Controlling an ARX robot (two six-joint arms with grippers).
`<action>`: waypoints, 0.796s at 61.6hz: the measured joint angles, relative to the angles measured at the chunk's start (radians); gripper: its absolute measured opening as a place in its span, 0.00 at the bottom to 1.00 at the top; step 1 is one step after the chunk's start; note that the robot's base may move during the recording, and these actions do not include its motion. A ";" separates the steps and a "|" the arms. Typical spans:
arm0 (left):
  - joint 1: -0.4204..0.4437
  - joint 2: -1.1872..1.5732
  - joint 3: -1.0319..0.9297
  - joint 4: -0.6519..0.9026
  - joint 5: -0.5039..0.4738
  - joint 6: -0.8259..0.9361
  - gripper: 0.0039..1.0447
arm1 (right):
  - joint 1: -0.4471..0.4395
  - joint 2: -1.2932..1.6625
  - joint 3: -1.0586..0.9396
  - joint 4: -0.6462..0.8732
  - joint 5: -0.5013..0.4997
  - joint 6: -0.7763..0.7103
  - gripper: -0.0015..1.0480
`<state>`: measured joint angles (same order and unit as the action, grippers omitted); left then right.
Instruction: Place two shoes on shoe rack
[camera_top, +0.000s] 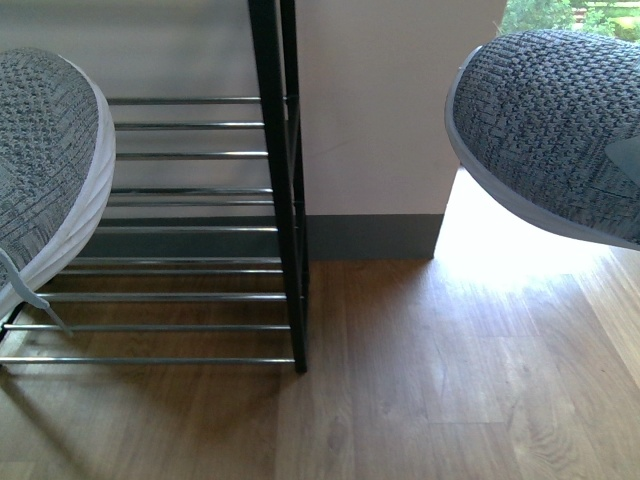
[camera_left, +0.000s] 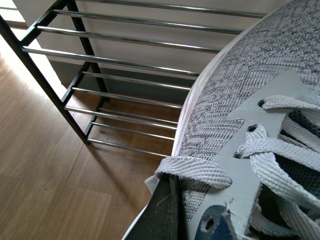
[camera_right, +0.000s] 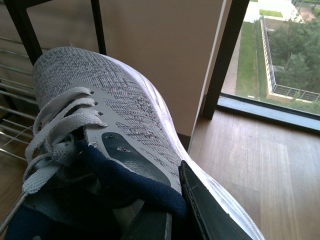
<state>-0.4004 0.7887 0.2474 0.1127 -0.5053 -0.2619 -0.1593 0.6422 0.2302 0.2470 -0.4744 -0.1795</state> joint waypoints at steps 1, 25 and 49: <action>0.000 0.000 0.000 0.000 0.000 0.000 0.01 | 0.000 0.000 0.000 0.000 0.000 0.000 0.01; 0.000 0.000 0.000 0.000 -0.004 0.000 0.01 | 0.000 0.000 0.000 0.000 0.000 0.000 0.01; 0.003 -0.002 0.000 0.000 -0.017 0.000 0.01 | 0.003 0.000 0.000 0.000 -0.019 0.001 0.01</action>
<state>-0.3973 0.7872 0.2474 0.1127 -0.5224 -0.2619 -0.1566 0.6422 0.2298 0.2470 -0.4938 -0.1787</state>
